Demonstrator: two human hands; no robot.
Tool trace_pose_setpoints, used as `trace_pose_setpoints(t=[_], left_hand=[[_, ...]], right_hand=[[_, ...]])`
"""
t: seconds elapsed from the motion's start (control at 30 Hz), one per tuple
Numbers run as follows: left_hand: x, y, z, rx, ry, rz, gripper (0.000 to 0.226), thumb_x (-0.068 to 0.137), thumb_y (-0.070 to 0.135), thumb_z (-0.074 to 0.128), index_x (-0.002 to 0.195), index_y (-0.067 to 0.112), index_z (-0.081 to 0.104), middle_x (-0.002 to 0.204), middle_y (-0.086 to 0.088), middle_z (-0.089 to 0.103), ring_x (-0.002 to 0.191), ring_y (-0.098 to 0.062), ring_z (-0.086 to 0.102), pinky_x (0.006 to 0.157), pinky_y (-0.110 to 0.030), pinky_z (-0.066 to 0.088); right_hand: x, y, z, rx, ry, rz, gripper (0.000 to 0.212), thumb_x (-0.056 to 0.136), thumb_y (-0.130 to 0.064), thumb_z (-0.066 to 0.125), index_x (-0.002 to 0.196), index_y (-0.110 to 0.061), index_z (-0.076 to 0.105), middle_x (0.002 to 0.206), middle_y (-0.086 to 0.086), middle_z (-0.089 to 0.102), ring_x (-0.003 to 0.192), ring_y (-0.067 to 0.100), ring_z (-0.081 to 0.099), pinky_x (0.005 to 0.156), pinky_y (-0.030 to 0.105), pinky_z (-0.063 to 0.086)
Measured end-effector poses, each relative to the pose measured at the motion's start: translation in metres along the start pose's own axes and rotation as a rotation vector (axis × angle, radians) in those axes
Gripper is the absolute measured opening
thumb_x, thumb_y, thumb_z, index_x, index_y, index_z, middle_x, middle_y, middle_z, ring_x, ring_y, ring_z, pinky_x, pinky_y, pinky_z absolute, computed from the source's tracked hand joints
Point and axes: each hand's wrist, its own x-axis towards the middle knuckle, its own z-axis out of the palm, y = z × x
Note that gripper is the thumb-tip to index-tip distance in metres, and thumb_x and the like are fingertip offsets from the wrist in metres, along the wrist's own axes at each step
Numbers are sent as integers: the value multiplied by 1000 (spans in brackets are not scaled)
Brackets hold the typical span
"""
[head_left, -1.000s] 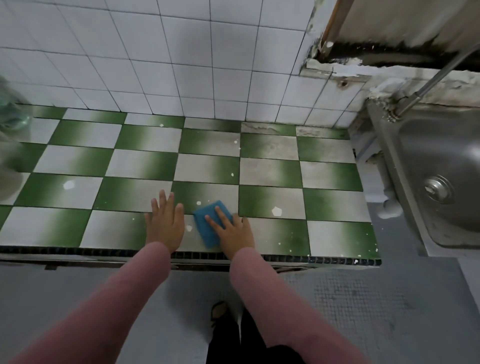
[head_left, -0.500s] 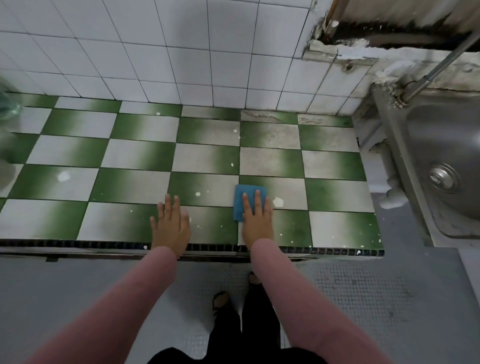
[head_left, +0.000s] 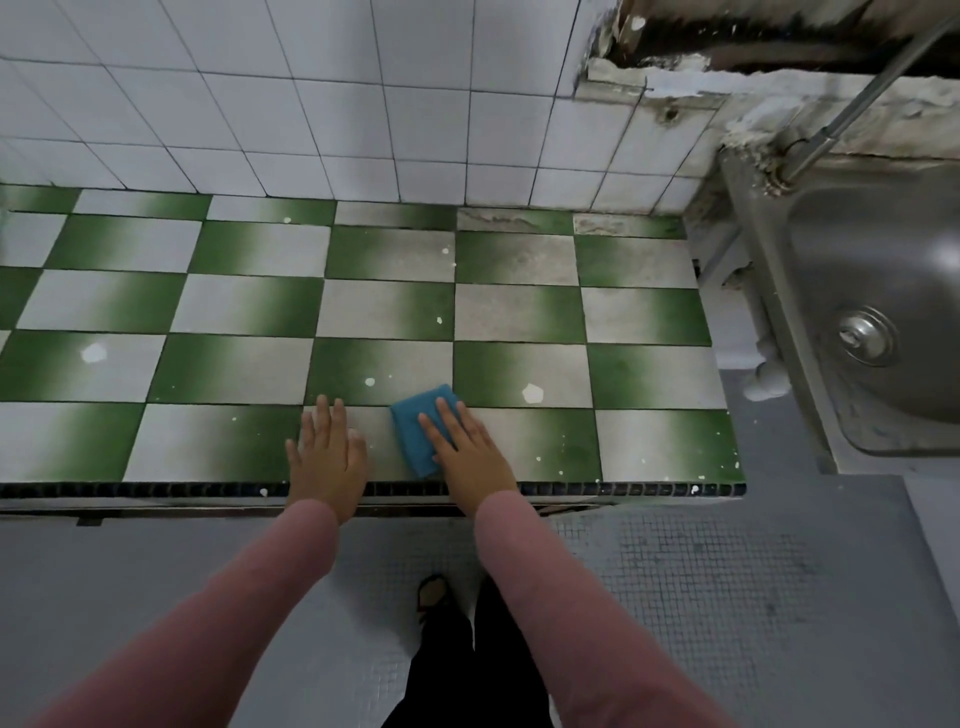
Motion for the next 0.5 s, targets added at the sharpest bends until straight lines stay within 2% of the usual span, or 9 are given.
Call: trace_pose_setpoints(t=[0.17, 0.37, 0.5], left_hand=[[-5, 41, 20, 75, -82, 101, 56, 107, 33, 13, 156, 17, -7, 162, -2, -19, 150, -22, -15, 121, -46, -7], [-3, 80, 33, 70, -95, 174, 56, 106, 34, 15, 156, 19, -8, 162, 1, -19, 150, -21, -16, 121, -43, -8], [4, 95, 39, 86, -69, 195, 56, 106, 33, 16, 156, 20, -6, 163, 3, -17, 150, -20, -15, 122, -43, -5]], right_hand=[[-37, 83, -20, 46, 82, 284, 61, 110, -28, 25, 157, -22, -14, 151, -3, -35, 152, 25, -18, 124, 39, -4], [-72, 160, -36, 99, 209, 700, 61, 109, -26, 25, 158, -18, -11, 165, 12, -18, 153, 35, -8, 125, 43, 6], [-50, 176, -54, 150, 198, 792, 62, 109, -25, 24, 158, -16, -14, 165, 13, -19, 152, 38, -10, 124, 44, 3]])
